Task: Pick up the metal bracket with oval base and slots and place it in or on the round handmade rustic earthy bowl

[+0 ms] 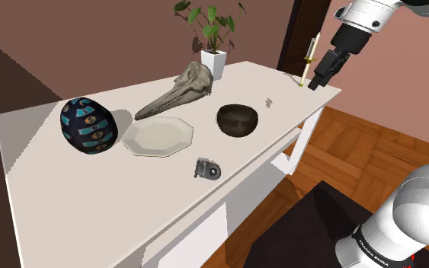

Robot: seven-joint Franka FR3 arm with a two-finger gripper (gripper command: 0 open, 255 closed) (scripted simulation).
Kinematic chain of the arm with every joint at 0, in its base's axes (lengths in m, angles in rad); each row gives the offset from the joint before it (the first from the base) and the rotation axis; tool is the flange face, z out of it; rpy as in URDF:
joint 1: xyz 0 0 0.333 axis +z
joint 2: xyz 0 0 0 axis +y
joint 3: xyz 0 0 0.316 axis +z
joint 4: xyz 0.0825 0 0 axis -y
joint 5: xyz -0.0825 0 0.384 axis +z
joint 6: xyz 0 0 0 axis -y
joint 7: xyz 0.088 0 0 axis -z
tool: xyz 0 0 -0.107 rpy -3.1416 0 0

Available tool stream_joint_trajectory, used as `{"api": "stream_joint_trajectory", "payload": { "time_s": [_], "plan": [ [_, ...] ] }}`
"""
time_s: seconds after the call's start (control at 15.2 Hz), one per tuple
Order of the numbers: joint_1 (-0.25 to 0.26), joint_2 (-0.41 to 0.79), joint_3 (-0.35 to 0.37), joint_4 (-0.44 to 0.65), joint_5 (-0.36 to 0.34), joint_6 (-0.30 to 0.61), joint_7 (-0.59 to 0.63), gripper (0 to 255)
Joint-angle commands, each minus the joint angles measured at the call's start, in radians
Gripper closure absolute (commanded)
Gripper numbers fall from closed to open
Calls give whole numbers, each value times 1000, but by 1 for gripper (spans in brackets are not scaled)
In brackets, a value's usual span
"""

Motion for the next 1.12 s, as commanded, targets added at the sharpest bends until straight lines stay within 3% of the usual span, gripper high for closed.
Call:
{"api": "stream_joint_trajectory", "payload": {
  "time_s": [0.0, 1.06],
  "plan": [
    [0, 0, 0, 0, 0, 0, 0, 0],
    [135, 279, 290, -71, -8, 379, 49, 0]
  ]
}}
